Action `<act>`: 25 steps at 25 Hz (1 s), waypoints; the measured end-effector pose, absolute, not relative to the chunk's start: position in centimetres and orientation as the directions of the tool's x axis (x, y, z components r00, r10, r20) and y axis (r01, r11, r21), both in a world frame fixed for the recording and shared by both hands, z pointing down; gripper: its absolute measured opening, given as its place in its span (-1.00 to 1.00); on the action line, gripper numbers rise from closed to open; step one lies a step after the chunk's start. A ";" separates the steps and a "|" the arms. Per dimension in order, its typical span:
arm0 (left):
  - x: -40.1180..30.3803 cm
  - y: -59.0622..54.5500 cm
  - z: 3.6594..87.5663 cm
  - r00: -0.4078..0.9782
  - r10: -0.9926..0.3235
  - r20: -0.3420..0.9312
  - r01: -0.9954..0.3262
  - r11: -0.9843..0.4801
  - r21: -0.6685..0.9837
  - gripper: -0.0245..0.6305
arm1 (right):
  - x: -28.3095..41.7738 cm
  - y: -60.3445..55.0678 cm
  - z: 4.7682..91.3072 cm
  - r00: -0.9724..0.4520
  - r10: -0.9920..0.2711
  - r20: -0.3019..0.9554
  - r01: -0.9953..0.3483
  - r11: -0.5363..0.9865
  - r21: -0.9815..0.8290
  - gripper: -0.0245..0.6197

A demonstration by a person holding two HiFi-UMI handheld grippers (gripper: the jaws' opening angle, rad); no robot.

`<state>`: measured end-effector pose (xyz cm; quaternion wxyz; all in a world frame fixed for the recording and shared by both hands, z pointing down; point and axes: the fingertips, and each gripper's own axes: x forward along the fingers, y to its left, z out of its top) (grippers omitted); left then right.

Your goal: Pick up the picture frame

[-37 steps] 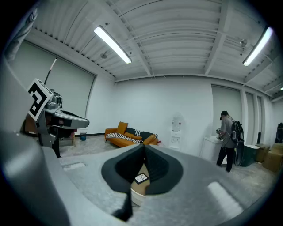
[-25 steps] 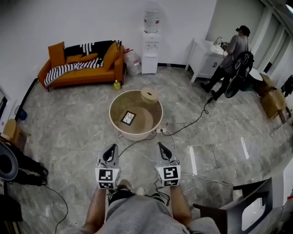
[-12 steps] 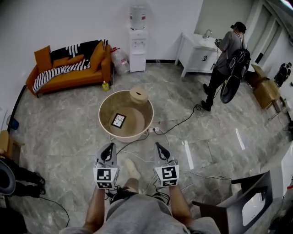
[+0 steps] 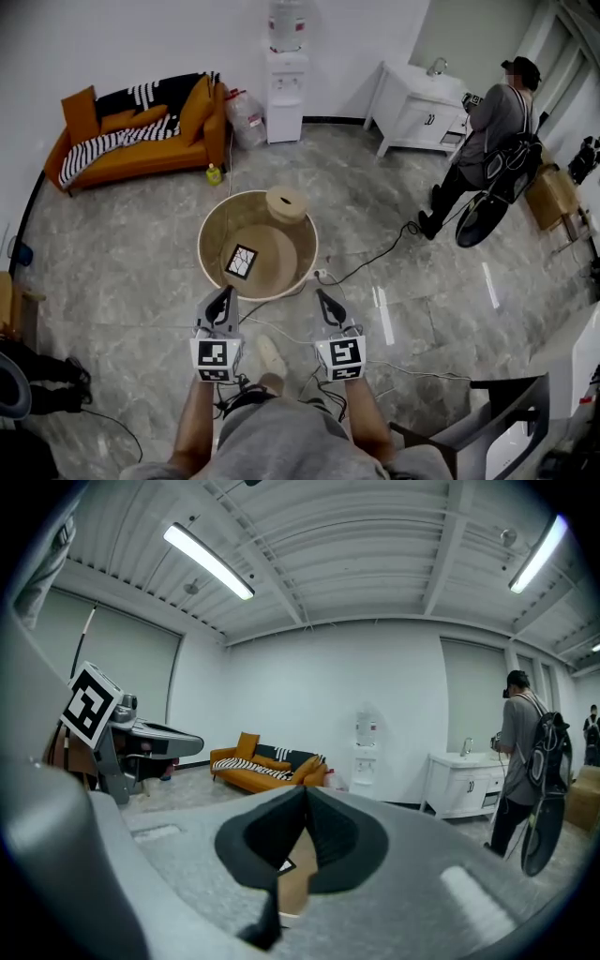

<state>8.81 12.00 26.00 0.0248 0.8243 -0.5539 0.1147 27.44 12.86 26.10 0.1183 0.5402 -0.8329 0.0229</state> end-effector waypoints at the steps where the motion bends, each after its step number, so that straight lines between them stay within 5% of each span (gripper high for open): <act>1: 8.6 10.5 25.9 0.357 -0.910 0.213 -0.921 -0.381 -0.081 -0.87 | 27.2 11.2 26.0 -0.393 -0.892 0.223 -0.903 0.420 0.089 -0.93; 25: -1.3 -7.5 27.5 0.176 -0.954 0.244 -0.976 -0.202 -0.082 -0.87 | 16.6 -11.5 27.6 -0.568 -0.789 0.233 -0.806 0.591 0.035 -0.93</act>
